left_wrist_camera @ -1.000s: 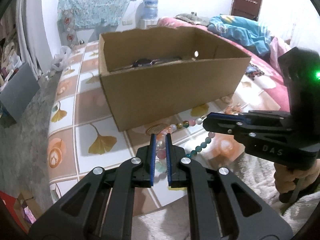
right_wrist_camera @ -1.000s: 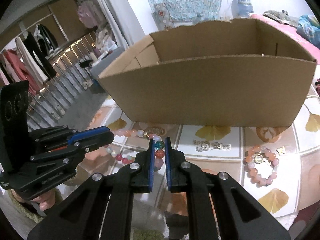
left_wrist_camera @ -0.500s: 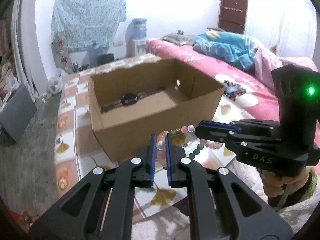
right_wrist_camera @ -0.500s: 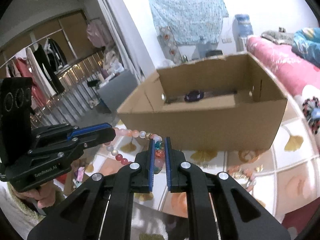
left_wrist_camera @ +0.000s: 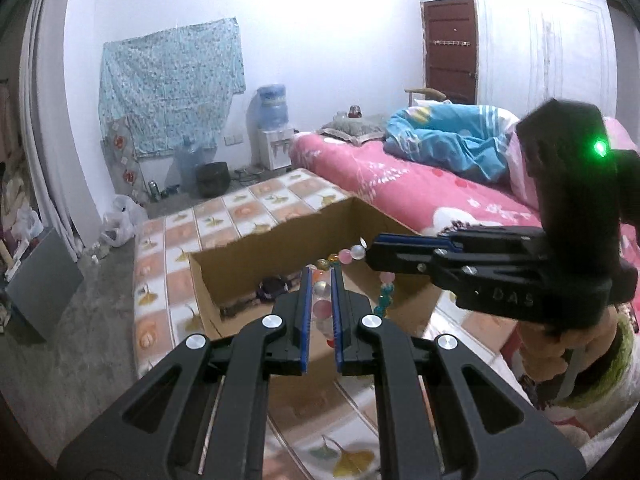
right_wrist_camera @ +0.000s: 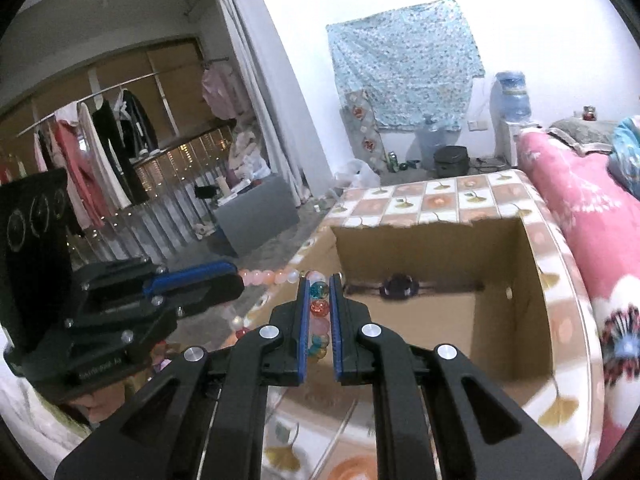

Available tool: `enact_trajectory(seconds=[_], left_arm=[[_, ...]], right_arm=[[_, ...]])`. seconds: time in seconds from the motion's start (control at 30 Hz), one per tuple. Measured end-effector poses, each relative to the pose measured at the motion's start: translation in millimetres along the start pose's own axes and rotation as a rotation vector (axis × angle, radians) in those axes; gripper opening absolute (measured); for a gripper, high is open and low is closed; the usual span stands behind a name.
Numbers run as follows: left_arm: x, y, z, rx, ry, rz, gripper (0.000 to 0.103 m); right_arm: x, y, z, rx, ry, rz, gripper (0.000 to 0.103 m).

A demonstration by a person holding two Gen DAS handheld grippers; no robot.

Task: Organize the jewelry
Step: 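Carry the bead bracelet into the box and open the right gripper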

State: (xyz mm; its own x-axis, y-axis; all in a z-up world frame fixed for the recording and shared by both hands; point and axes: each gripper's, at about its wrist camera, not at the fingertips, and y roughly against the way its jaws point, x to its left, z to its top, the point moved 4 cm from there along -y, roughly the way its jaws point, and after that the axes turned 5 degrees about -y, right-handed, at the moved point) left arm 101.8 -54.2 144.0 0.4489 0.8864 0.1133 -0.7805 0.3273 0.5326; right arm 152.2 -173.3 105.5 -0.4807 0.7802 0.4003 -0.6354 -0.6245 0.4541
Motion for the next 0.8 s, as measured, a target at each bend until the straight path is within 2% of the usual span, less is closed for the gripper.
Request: enact_trajectory(seconds=[0.1, 0.23, 0.43, 0.6, 0.67, 0.8], left_arm=[[18, -21, 10, 0.022, 0.027, -0.005, 0.008], [42, -59, 5, 0.091, 0.059, 0.000, 0.008], [71, -120, -35, 0.265, 0.138, -0.017, 0.008], [81, -144, -64, 0.369, 0.169, -0.012, 0.009], [84, -145, -69, 0.362, 0.174, -0.002, 0.009], [86, -145, -69, 0.353, 0.170, 0.011, 0.009]], right_arm=[[-9, -27, 22, 0.060, -0.024, 0.015, 0.010], [-24, -74, 28, 0.190, -0.067, 0.014, 0.010], [-46, -143, 3, 0.416, -0.129, -0.017, 0.010], [-45, -176, -18, 0.551, -0.104, -0.064, 0.010], [-46, -182, -22, 0.584, -0.119, -0.053, 0.010], [-48, -179, -18, 0.558, -0.108, -0.073, 0.011]])
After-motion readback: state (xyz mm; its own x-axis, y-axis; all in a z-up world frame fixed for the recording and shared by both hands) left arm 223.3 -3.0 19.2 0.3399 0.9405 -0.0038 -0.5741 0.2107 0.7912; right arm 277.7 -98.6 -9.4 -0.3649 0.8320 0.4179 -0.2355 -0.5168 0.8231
